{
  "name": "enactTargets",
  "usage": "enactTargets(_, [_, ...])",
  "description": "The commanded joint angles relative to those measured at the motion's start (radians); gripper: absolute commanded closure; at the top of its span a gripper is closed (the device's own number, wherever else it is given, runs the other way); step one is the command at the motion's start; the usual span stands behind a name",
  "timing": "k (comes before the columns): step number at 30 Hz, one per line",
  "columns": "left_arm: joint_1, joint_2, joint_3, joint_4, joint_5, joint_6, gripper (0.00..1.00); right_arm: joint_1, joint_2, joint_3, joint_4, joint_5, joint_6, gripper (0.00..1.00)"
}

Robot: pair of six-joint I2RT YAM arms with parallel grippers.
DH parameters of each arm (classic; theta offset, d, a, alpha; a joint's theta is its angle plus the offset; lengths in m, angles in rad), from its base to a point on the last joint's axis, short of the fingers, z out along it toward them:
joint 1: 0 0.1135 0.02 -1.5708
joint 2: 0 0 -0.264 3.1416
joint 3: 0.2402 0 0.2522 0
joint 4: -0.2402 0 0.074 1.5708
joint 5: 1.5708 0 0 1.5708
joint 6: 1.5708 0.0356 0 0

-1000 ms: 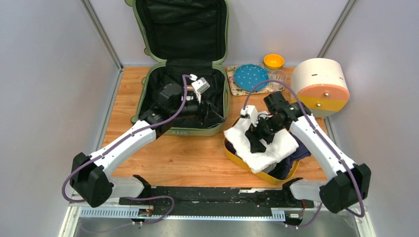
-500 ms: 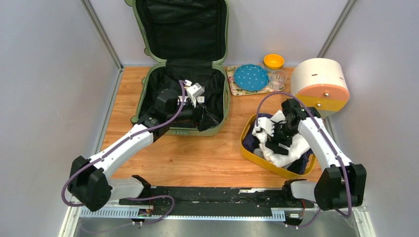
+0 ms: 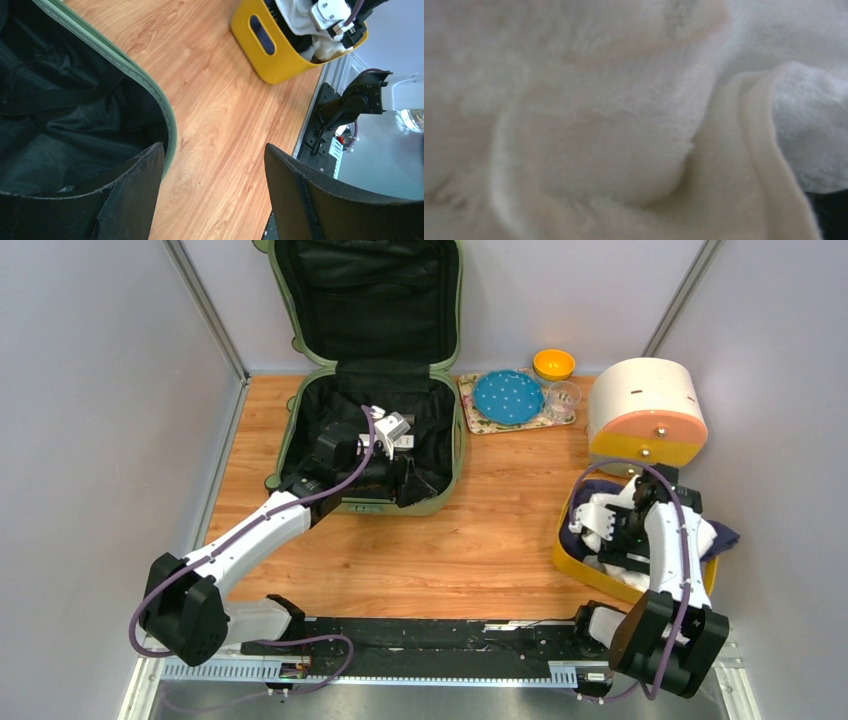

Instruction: Open, take out, and arrange the luggage

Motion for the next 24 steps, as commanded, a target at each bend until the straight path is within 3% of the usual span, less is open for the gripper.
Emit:
enactTargets(1, [0.011,-0.007,-0.004,0.016,0.036,0.037,0.20,-0.100,0.018,0.038,-0.358,0.150,-0.148,0.22])
enactTargets(3, [0.016,-0.007,-0.006,0.016,0.043,0.043,0.20,-0.098,-0.011,0.115,-0.435,-0.015,-0.167,0.20])
enactTargets(7, [0.020,-0.008,-0.004,0.021,0.045,0.050,0.20,-0.051,-0.134,0.241,-0.434,-0.235,-0.142,0.19])
enactTargets(10, [0.022,-0.013,-0.003,0.025,0.043,0.052,0.20,-0.020,-0.133,0.357,-0.432,-0.436,-0.086,0.17])
enactTargets(14, [0.023,-0.020,-0.001,0.028,0.031,0.055,0.20,0.038,-0.003,0.554,-0.400,-0.658,0.204,0.17])
enactTargets(15, [0.025,-0.025,-0.001,0.027,0.027,0.055,0.20,0.061,0.068,0.622,-0.321,-0.693,0.396,0.17])
enactTargets(19, [0.029,-0.039,-0.013,0.033,0.008,0.044,0.20,0.123,0.222,0.703,-0.115,-0.627,0.713,0.19])
enactTargets(24, [0.033,-0.071,-0.044,0.033,-0.027,0.040,0.20,0.205,0.358,0.681,0.032,-0.487,0.813,0.21])
